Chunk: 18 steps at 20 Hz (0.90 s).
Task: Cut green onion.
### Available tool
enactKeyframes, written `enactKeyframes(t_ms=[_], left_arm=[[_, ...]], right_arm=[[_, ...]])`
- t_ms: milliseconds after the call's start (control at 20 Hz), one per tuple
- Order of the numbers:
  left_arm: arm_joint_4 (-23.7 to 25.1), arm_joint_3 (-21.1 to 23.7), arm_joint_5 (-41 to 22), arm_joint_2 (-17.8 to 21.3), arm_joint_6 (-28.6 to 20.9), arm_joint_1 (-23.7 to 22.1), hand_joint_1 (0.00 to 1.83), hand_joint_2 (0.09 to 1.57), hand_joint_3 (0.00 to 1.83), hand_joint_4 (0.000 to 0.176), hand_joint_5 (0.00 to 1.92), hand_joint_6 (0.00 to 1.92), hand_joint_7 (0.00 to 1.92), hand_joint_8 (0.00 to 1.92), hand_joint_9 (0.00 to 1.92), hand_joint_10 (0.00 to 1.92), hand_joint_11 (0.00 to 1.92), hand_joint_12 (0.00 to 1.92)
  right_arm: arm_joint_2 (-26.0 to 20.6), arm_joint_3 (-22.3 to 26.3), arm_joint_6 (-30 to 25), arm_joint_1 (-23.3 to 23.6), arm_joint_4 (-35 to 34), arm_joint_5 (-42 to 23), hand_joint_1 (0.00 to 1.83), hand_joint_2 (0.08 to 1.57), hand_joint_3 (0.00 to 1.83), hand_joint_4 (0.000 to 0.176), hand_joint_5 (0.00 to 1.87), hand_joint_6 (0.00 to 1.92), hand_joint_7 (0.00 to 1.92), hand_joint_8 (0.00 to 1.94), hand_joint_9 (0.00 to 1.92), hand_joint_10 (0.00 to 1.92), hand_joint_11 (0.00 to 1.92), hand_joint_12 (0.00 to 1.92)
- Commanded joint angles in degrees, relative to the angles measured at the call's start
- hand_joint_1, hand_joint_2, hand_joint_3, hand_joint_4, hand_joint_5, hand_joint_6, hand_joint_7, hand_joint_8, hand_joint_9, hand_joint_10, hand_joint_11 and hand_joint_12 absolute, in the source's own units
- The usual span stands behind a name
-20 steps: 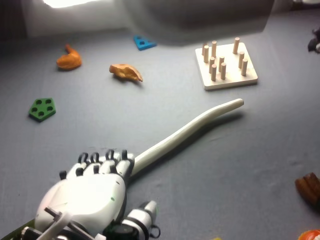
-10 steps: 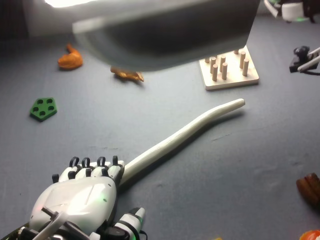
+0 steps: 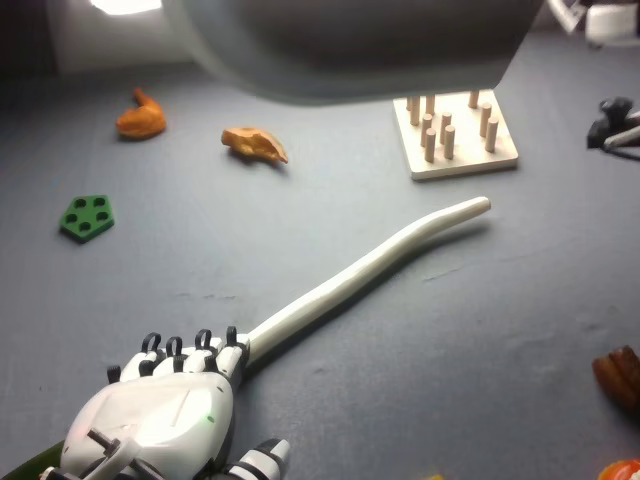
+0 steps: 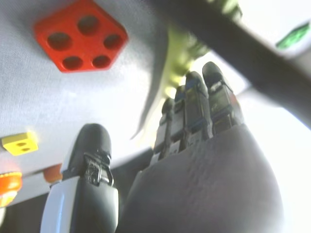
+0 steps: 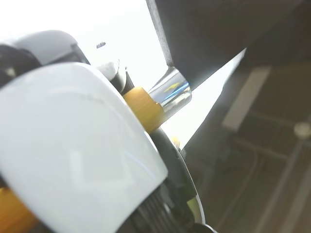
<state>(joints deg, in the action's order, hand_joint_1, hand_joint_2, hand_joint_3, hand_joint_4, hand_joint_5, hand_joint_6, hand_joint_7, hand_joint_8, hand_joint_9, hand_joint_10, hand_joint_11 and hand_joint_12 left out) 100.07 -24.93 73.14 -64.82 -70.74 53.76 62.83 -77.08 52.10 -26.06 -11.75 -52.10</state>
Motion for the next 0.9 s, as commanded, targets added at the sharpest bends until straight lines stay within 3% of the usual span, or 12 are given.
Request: enactKeyframes(t_ms=[0,100,500,650,700,750,800,850], left_arm=[[2.91,-0.04,1.91,-0.32,-0.08,0.04,0.05,1.40,0.01,0.000,0.03,0.00,0.04,0.00,0.06,0.00,0.00,0.03],[2.39,-0.14,1.39,-0.48,-0.08,0.20,0.01,1.42,0.01,0.000,0.06,0.01,0.05,0.00,0.05,0.00,0.01,0.02],[1.55,-0.24,0.01,-0.82,-0.08,0.51,0.02,1.42,0.00,0.000,0.05,0.00,0.08,0.00,0.05,0.00,0.00,0.06],[1.43,-0.25,-0.12,-0.83,-0.07,0.58,0.00,1.43,0.00,0.000,0.03,0.00,0.08,0.00,0.05,0.00,0.00,0.10],[1.43,-0.25,-0.14,-0.83,-0.07,0.60,0.00,1.43,0.00,0.000,0.05,0.01,0.09,0.01,0.05,0.00,0.00,0.09],[1.44,-0.24,-0.14,-0.83,-0.07,0.62,0.00,1.43,0.00,0.000,0.05,0.01,0.09,0.00,0.04,0.00,0.00,0.09],[1.55,-0.25,-0.15,-0.85,-0.07,0.63,0.00,1.43,0.00,0.000,0.05,0.01,0.06,0.00,0.01,0.00,0.00,0.05],[1.55,-0.25,-0.18,-0.87,-0.07,0.63,0.01,1.43,0.00,0.000,0.05,0.01,0.06,0.00,0.01,0.00,0.00,0.04]], right_arm=[[-0.23,1.21,2.52,0.27,-0.83,-8.68,1.59,0.76,0.84,0.176,1.34,1.92,1.62,1.94,1.67,1.92,1.72,1.92],[-0.70,4.74,11.32,0.13,-7.91,-9.52,1.59,0.77,0.79,0.176,1.32,1.92,1.61,1.94,1.67,1.92,1.72,1.92],[-1.80,18.21,35.15,-2.81,-24.85,-17.25,1.58,0.82,0.74,0.176,1.36,1.92,1.61,1.94,1.66,1.92,1.69,1.92],[-0.72,20.67,40.62,-2.88,-30.32,-17.49,1.58,0.82,0.74,0.176,1.22,1.87,1.59,1.94,1.65,1.92,1.71,1.92],[-0.01,20.93,42.53,-2.78,-32.96,-15.73,1.21,0.94,0.60,0.000,0.86,1.51,1.59,1.94,1.66,1.92,1.73,1.92],[0.63,21.03,43.67,-2.82,-34.38,-14.17,1.12,0.83,0.88,0.000,0.81,1.59,1.60,1.94,1.66,1.92,1.72,1.92],[1.35,21.17,44.88,-3.13,-34.64,-13.99,1.43,0.79,0.88,0.000,1.08,1.86,1.60,1.94,1.65,1.92,1.71,1.92],[1.77,21.31,45.24,-3.32,-34.64,-14.02,1.51,0.79,0.85,0.056,1.30,1.91,1.61,1.94,1.65,1.92,1.70,1.92]])
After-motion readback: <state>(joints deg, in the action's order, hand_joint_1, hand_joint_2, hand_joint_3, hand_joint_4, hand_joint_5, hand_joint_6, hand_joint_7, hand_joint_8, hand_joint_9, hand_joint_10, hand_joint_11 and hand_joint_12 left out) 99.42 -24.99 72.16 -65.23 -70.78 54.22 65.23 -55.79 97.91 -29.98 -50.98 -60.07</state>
